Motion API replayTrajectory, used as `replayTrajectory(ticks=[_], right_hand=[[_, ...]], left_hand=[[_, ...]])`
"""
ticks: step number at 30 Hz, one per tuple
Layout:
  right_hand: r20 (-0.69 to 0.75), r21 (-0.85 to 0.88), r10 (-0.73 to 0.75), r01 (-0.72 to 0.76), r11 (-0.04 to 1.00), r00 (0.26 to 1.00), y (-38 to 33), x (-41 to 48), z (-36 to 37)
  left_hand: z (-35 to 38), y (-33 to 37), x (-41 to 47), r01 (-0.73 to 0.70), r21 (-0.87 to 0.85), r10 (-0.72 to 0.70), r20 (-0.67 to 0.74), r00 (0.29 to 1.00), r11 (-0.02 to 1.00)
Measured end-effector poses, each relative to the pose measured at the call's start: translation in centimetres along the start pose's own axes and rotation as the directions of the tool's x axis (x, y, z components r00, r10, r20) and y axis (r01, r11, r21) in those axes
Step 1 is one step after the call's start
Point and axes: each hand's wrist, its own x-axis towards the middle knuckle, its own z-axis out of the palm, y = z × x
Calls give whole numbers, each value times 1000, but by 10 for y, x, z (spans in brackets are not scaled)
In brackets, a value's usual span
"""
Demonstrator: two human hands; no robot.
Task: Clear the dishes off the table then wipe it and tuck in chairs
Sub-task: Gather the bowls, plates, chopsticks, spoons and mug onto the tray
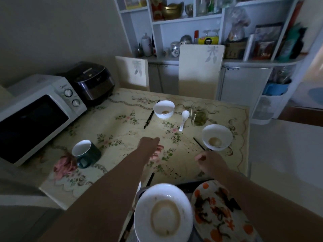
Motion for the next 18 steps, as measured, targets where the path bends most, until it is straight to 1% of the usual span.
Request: replayTrajectory(ticks=[1,5,7,10,13,15,18], right_hand=[[18,-13,-1,1,1000,1000,-6,16,4],[-13,-6,30,-30,1000,999,-28,72,16],[-32,-24,25,-26,999,999,-35,100,25],[6,-105,-5,6,994,1000,-38,133,38],[41,-129,14,-8,992,999,-26,155,57],[37,-189,2,5,982,999,-21,154,65],[17,-335,-68,70,940,998,-20,146,70]], left_hand=[[-1,7,19,6,-25,-6,-4,1000,1000],[0,33,93,34,-94,-37,-27,999,995],[5,43,130,58,-131,-59,-3,998,990],[15,50,175,92,-166,-86,43,995,982],[30,52,211,126,-203,-106,106,989,971],[38,53,227,134,-255,-97,153,983,958],[49,54,250,136,-270,-103,132,986,953]])
